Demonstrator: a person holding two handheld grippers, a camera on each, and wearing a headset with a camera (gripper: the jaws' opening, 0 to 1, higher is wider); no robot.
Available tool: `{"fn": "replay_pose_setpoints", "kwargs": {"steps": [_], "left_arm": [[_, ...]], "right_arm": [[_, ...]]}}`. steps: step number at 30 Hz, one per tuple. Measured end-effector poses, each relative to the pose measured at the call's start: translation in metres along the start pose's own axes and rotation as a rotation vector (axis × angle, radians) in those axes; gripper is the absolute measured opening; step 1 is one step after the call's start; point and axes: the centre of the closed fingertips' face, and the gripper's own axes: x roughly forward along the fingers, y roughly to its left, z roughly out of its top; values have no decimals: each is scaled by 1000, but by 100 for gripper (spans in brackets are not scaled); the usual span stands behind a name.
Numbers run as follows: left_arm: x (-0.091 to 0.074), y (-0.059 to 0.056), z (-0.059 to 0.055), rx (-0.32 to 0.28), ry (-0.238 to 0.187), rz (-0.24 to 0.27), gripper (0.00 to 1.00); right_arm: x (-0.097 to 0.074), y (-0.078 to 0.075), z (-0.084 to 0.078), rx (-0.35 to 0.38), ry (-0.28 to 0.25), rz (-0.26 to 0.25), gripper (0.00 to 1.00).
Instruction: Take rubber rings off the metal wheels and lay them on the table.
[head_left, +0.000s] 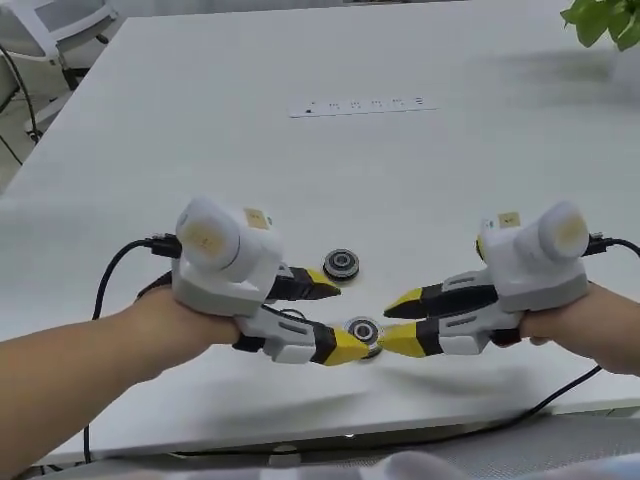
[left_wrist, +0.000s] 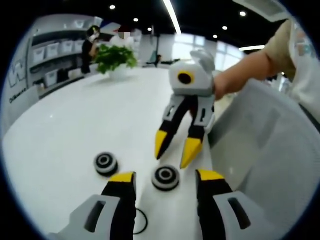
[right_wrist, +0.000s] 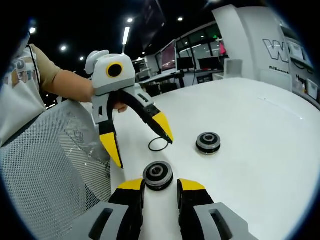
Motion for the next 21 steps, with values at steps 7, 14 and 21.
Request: {"fn": "replay_pose_setpoints", "kwargs": {"steps": [7,14,21], "left_arm": [[5,-2,-2,-2,14,-10,41],[11,-8,-7,6,27,-26,36],[14,-9,-9,15,33,-25,32]], "right_arm": [[4,0,-9,-34,32,8,20],[6,1,-12,-61,46,9,17],[6,-2,-15,-63,46,-5,12]]}}
